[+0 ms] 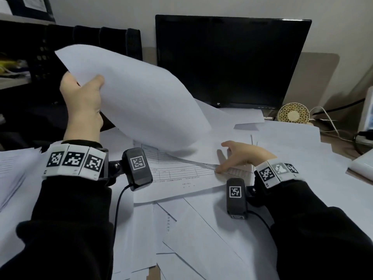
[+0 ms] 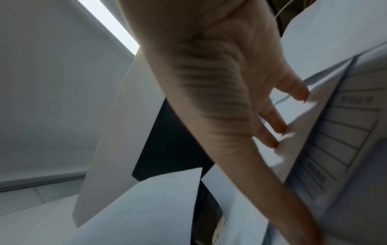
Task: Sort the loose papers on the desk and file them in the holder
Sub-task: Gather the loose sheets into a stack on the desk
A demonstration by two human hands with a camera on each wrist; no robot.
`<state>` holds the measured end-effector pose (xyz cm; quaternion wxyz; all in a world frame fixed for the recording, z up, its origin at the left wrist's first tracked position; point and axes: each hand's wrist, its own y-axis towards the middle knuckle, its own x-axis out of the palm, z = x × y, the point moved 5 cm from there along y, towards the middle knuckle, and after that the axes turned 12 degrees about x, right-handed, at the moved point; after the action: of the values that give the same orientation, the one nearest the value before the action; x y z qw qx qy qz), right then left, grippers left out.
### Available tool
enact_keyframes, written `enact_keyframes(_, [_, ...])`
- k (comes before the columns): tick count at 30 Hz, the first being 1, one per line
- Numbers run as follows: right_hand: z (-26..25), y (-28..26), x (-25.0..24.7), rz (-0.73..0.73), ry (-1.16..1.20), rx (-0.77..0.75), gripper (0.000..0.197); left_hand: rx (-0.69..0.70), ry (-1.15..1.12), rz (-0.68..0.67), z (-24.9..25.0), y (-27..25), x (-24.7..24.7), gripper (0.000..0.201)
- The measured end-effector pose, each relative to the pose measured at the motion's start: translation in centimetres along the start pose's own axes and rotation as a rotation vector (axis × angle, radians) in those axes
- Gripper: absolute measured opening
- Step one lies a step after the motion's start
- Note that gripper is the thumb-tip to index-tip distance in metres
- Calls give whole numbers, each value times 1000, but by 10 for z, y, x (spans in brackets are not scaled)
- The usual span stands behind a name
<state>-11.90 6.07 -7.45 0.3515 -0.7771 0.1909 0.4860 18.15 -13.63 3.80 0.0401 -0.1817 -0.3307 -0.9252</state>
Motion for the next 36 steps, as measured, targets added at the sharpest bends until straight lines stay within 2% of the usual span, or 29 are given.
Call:
enact_keyframes(4, [-6,-1,-4,58,-7,-7,84,4,-7,-26,-2,-4,7,24])
enact_keyframes(8, [-17,-13,-11,120,5,-86,34,-5,-12,-49,-3,-9,13,21])
enact_keyframes(13, [-19,-18,-14,106,81,-111,33,7,-23,-36,0,-9,12,19])
enact_keyframes(17, [-16,-19,-18,142,225,-107,32,52,-42,57,10,-6,3,21])
enact_keyframes(20, [-12,-16,-33,315,272,-155,23,59,-74,126,13,-5,-3,26])
enact_keyframes(24, [-5,-23,-59,571,426,-259,29,45,-95,176,13,-6,-8,29])
enact_keyframes(27, [0,-36,-72,703,572,-322,33,38,-73,229,10,-7,-11,25])
enact_keyframes(32, [17,-52,-94,937,768,-290,23,-33,-23,276,-1,-8,-16,20])
enact_keyframes(36, [35,-59,-109,1073,933,-253,23,-15,-34,290,-1,-9,-16,29])
